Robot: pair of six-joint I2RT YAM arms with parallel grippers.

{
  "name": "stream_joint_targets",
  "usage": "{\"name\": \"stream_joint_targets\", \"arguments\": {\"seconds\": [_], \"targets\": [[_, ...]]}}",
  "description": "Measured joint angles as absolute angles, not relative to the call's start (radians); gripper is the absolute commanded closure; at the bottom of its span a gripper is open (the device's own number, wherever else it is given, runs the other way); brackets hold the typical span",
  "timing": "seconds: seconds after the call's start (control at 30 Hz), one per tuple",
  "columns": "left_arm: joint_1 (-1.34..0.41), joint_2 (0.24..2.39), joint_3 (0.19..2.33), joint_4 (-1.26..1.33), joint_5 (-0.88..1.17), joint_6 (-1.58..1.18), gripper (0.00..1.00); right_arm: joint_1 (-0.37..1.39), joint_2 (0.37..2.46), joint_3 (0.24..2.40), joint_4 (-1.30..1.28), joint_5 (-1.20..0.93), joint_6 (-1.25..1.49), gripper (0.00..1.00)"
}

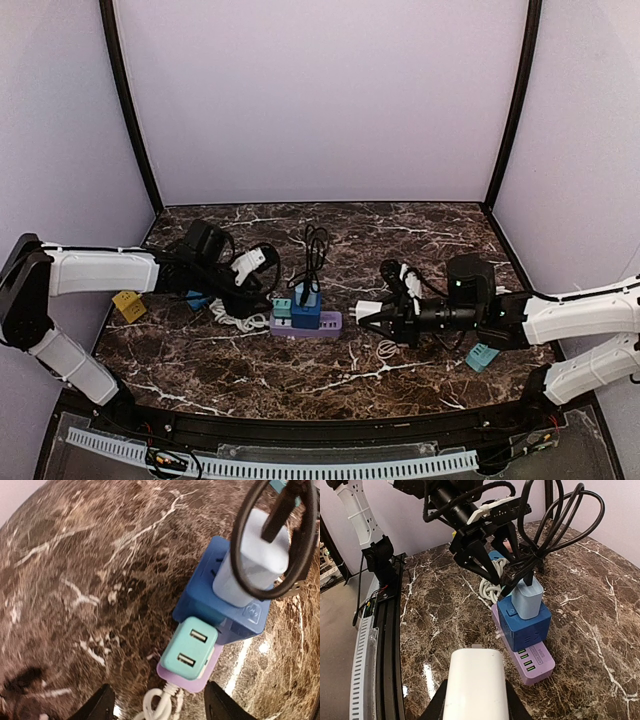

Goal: Insert the plug
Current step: Adjust the socket at the center of the board.

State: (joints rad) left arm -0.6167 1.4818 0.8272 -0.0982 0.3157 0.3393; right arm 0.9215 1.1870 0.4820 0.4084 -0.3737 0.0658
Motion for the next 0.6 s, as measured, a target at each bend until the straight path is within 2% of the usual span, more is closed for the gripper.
{"name": "stream_joint_targets", "arguments": {"seconds": [0.23,0.3,0.4,0.6], "targets": [[-0.587,1.637,0.929,-0.107,0.552,0.624,0.34,0.921,1.217,0.482,0.427,-0.393,0.070,1.00],[-0.587,1.673,0.945,-0.120,0.590,0.675,0.38,0.921,1.216,0.482,0.432,-0.393,0.075,1.00],[-0.587,1.708,0.959,-0.121,0.617,0.712,0.54,0.921,1.216,0.481,0.451,-0.393,0.086,1.00],[-0.587,1.716,0.958,-0.105,0.610,0.720,0.79,0.922,1.216,0.462,0.492,-0.390,0.095,1.00]]}}
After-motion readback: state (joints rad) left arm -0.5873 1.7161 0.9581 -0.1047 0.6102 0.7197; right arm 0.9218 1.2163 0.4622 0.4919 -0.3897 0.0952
